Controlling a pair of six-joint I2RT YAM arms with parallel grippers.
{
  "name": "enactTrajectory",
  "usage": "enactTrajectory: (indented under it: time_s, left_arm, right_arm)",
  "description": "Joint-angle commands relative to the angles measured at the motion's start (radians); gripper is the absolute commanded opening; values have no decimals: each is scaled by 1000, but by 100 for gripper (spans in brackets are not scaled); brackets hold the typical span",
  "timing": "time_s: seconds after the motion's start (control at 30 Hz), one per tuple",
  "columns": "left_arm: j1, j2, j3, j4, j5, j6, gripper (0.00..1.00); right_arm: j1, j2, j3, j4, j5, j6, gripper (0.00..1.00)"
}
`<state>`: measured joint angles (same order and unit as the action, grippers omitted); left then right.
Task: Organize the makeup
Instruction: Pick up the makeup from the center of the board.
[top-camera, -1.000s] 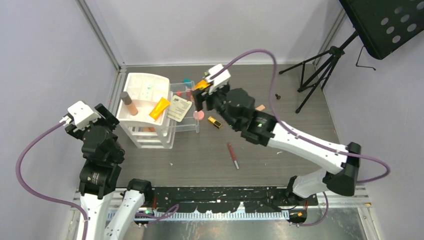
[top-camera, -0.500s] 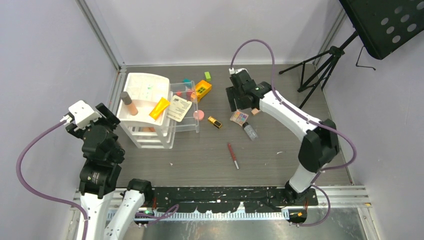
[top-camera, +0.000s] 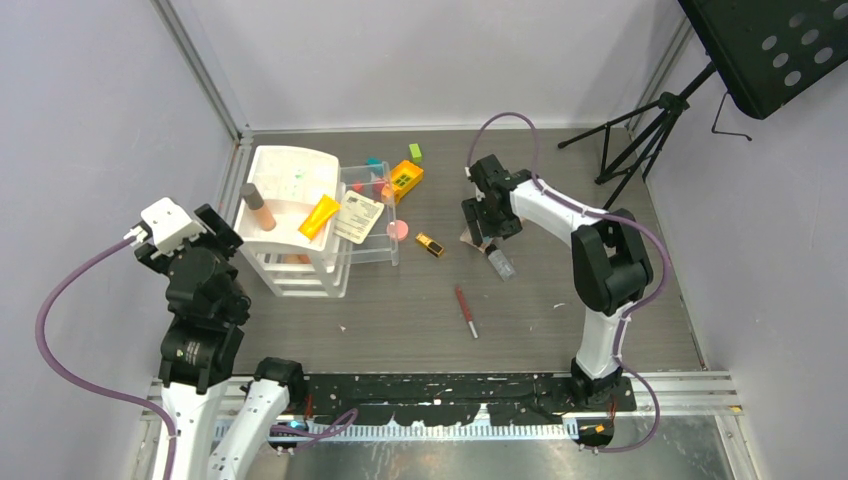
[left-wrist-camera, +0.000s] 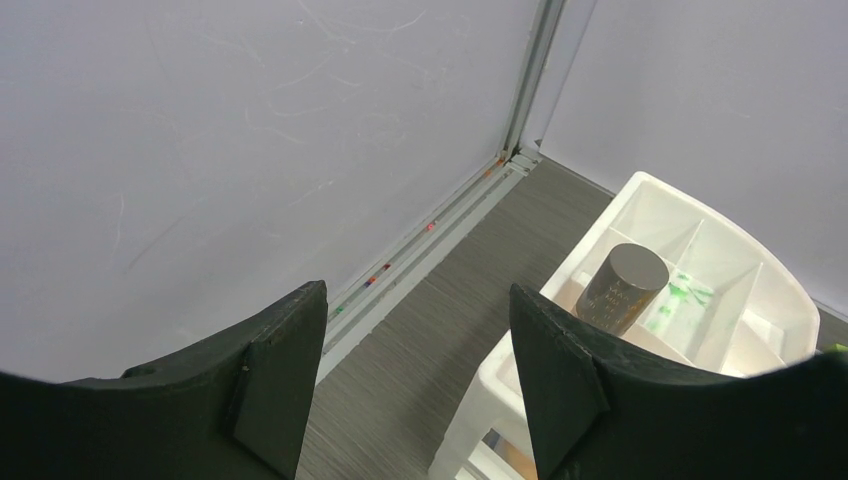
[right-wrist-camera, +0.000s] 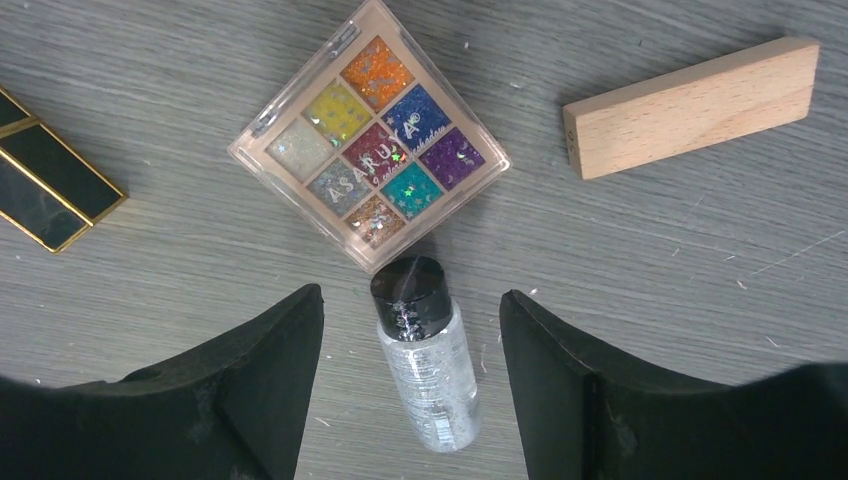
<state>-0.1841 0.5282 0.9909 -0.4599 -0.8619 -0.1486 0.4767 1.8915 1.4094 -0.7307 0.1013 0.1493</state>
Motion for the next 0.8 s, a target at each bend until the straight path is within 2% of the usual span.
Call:
enactTrajectory:
  time_s: [0.0,0.77]
  left_arm:
    - [-10,7,4,51,11,-3,69]
    - [-16,12,5,50,23,0,69]
  right_arm:
    - [-7,8,20,-25,-29,-22,70]
    - [-21,66,18,-108,-42,-15,58]
